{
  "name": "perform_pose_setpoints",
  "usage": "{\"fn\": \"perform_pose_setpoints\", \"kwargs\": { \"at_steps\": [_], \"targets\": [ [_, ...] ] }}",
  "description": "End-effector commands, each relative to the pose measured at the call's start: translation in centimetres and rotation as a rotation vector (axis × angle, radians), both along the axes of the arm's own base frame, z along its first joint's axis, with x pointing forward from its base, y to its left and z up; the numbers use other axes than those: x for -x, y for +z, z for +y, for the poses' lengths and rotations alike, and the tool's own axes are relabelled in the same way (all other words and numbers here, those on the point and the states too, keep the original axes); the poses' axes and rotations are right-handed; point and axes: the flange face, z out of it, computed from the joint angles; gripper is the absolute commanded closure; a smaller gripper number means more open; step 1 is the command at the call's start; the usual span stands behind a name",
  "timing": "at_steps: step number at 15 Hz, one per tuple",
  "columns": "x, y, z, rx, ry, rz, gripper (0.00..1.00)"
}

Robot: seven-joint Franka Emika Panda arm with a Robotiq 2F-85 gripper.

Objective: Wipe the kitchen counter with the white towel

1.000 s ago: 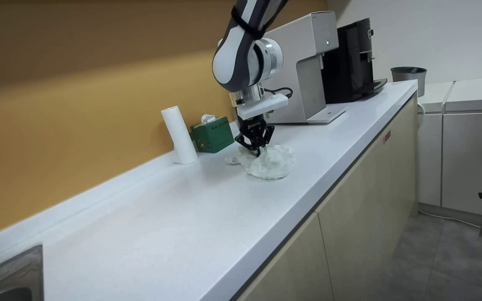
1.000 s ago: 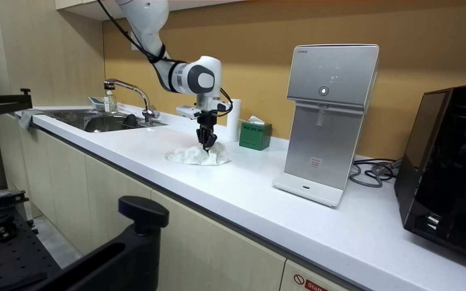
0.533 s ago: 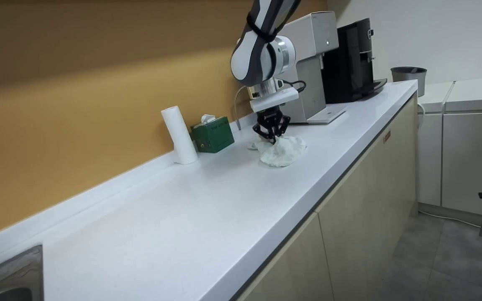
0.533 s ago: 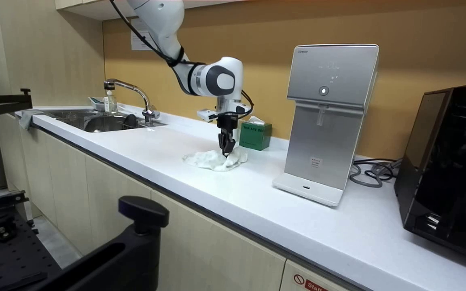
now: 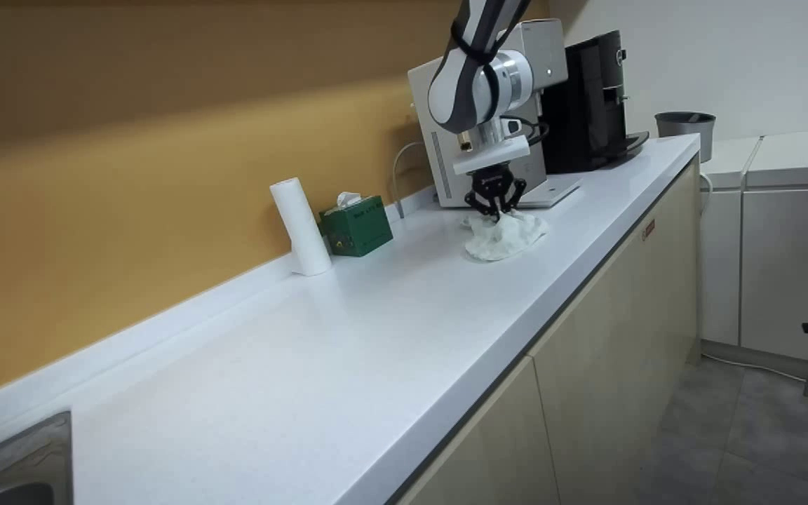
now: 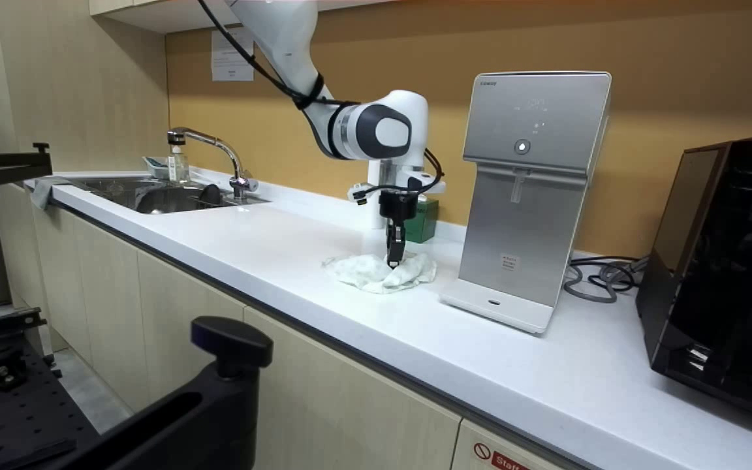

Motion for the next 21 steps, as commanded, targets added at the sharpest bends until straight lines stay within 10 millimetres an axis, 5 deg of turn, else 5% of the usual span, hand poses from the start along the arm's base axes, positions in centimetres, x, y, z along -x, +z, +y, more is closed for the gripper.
{"fn": "perform_pose_setpoints", "kwargs": {
  "at_steps": [1,5,9,16,21],
  "targets": [
    [3.9,-3.3,-2.9,0.009,-0.172,0.065,0.99],
    [5.1,-3.7,-3.9,-0.008,-0.258,0.075,0.99],
    [2.8,-4.7,-2.1,-0.048,-0.206,0.076,0.99],
    [1.1,-4.6,5.7,-0.127,0.036,0.102,0.99],
    [0.9,-3.6,14.3,-0.166,0.233,0.108,0.99]
  ]
}}
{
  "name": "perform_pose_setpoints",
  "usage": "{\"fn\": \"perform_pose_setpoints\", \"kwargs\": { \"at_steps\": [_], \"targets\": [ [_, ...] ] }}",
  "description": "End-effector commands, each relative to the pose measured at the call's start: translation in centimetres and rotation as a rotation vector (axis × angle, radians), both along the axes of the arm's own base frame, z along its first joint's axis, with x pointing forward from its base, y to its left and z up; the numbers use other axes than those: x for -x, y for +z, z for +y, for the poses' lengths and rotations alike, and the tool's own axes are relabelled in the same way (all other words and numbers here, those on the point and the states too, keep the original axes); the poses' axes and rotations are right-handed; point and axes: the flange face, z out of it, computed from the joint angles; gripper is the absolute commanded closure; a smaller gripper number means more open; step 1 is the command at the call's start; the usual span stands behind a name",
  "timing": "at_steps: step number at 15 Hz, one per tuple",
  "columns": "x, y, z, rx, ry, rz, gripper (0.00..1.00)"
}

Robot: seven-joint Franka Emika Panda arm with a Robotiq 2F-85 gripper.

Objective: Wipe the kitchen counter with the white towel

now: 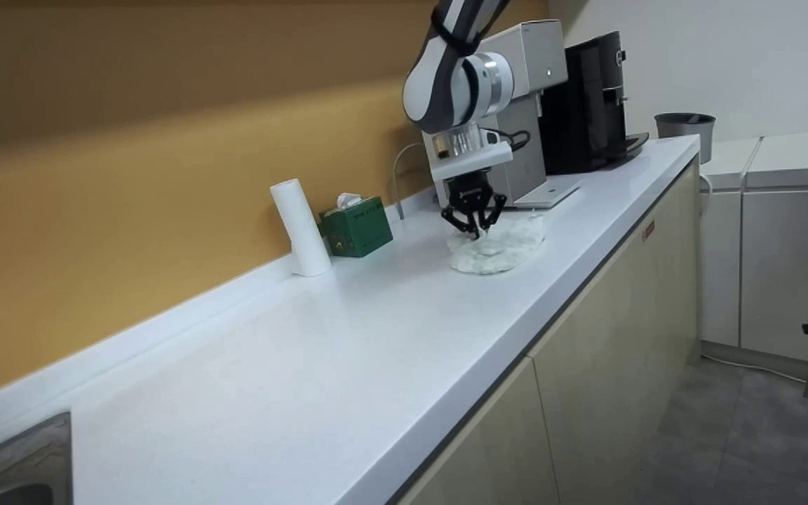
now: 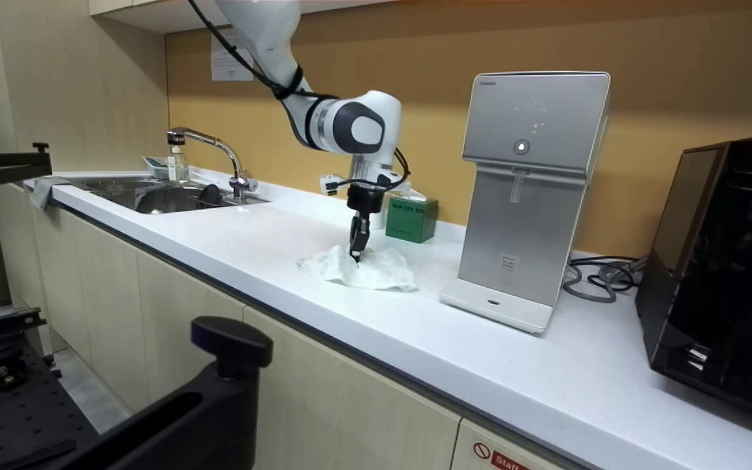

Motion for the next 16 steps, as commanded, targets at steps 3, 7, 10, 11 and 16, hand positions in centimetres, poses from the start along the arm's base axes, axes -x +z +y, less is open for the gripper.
{"fn": "perform_pose_setpoints", "kwargs": {
  "at_steps": [3,7,10,11,16],
  "targets": [
    [1.5,-3.6,12.1,-0.098,0.211,0.047,0.99],
    [3.4,-4.2,19.3,-0.197,0.363,0.068,0.99],
    [5.0,-4.8,23.3,-0.282,0.452,0.095,0.99],
    [5.2,-5.1,23.9,-0.283,0.464,0.104,0.99],
    [3.4,-5.9,22.6,-0.192,0.461,0.089,0.99]
  ]
}}
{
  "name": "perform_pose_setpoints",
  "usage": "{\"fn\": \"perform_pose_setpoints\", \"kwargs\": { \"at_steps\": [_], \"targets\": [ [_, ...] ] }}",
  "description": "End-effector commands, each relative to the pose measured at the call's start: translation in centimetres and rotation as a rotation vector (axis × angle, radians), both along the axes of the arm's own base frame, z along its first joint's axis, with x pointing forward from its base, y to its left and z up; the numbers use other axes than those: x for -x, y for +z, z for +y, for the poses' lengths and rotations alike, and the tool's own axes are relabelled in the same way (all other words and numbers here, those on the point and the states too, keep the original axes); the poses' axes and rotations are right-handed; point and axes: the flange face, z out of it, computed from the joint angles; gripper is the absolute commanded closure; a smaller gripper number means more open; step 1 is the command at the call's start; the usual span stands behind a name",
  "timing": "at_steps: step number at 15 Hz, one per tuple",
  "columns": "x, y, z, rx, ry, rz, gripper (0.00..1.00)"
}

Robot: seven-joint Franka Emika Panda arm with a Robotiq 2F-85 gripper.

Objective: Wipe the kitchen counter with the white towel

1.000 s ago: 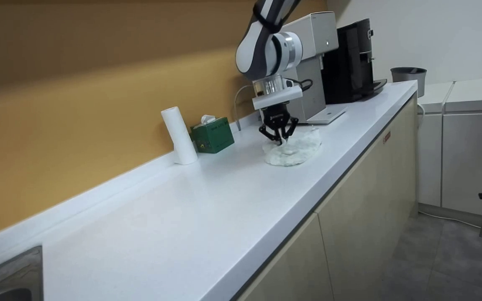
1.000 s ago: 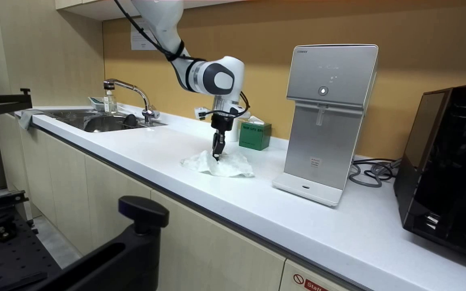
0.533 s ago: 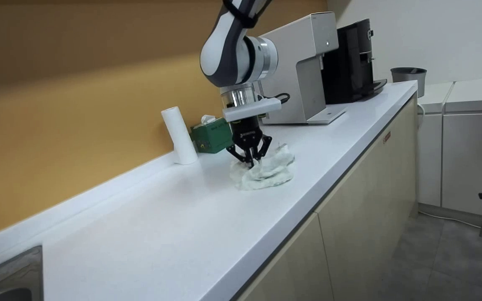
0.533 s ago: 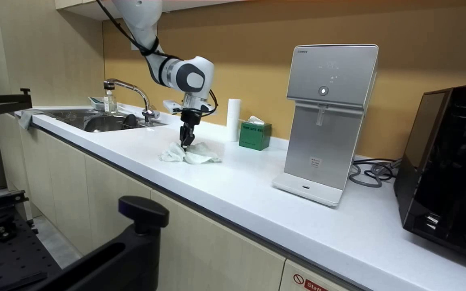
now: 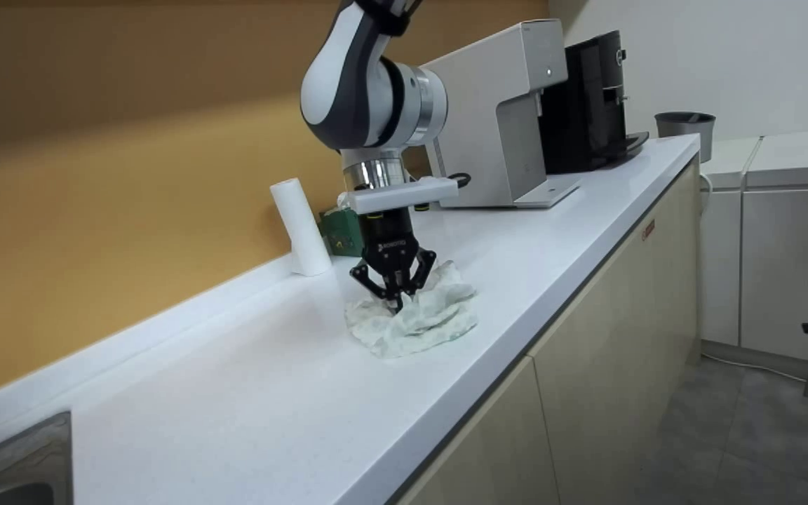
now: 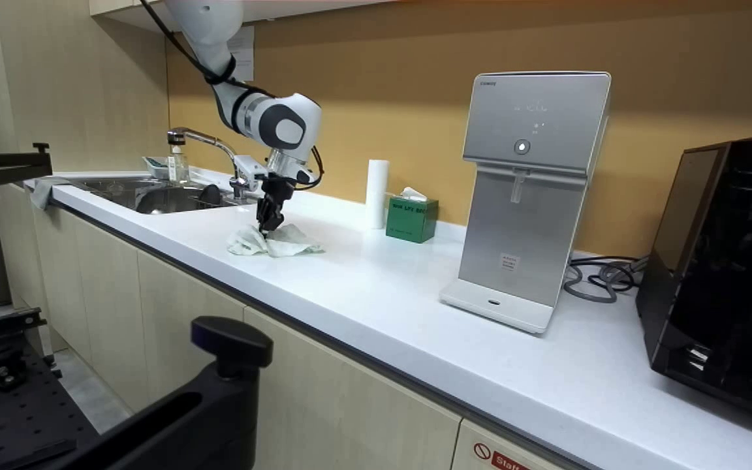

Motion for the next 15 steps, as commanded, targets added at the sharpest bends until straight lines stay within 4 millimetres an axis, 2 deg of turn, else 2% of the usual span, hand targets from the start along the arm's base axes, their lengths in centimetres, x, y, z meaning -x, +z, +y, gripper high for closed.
{"fn": "perform_pose_setpoints", "kwargs": {
  "at_steps": [1,5,8,12,14,15],
  "targets": [
    [-0.5,-5.5,-0.7,0.084,0.009,0.028,0.99],
    [-2.9,-6.0,-1.4,0.178,0.040,0.005,0.99],
    [-4.9,-5.1,-1.2,0.263,0.049,-0.059,0.99],
    [-8.4,-4.3,-2.2,0.330,-0.016,-0.189,0.99],
    [-10.2,-4.3,-3.2,0.360,-0.068,-0.243,0.99],
    [-10.8,-4.7,-3.0,0.369,-0.090,-0.260,0.99]
  ]
}}
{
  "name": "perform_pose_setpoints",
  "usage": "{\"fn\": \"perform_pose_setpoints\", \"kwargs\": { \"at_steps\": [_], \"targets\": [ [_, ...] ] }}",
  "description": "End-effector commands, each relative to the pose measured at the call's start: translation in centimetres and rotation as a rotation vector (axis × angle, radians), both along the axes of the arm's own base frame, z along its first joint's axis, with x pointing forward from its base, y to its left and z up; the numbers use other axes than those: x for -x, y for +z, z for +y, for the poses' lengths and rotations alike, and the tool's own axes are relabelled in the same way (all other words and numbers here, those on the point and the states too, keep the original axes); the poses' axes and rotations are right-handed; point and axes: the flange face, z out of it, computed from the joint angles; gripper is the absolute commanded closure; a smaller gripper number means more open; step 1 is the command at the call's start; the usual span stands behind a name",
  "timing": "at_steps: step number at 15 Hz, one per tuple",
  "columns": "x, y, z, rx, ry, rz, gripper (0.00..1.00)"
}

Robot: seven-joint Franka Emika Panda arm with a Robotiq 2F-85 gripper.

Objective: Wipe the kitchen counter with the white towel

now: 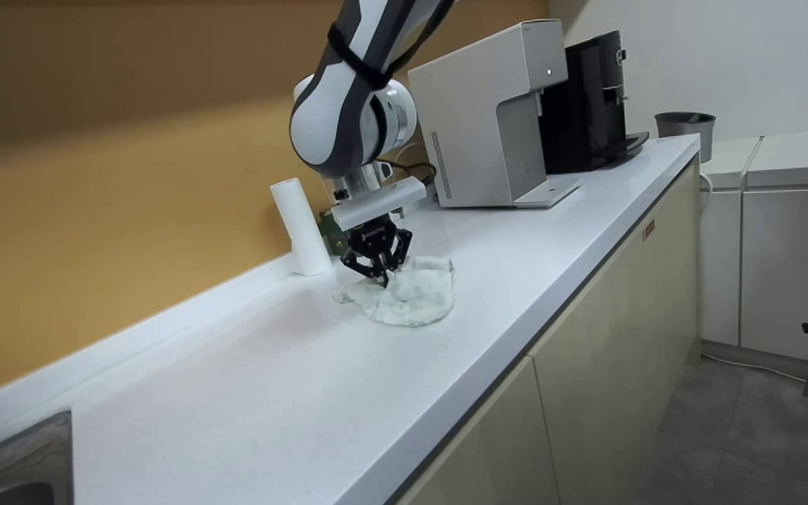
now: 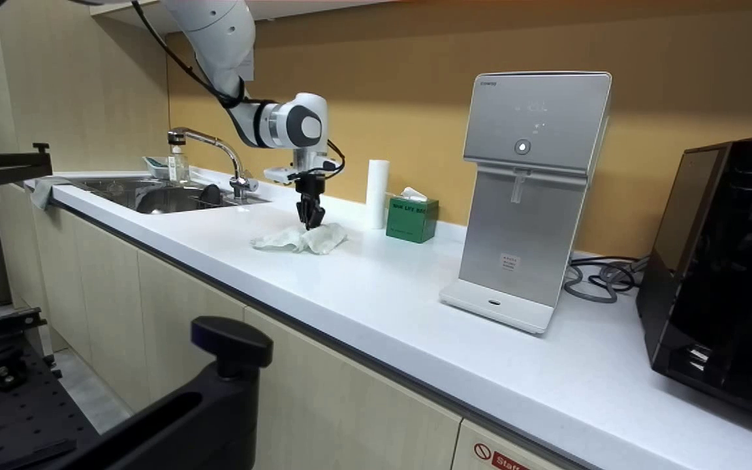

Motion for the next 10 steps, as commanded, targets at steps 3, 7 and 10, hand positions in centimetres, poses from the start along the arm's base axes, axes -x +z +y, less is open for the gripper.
{"fn": "perform_pose_setpoints", "kwargs": {
  "at_steps": [3,7,10],
  "targets": [
    [-4.9,-5.6,-2.0,0.069,-0.128,-0.088,0.99],
    [-7.0,-4.8,-5.2,0.112,-0.220,-0.109,0.99],
    [-8.1,-4.3,-9.4,0.157,-0.329,-0.147,0.99]
  ]
}}
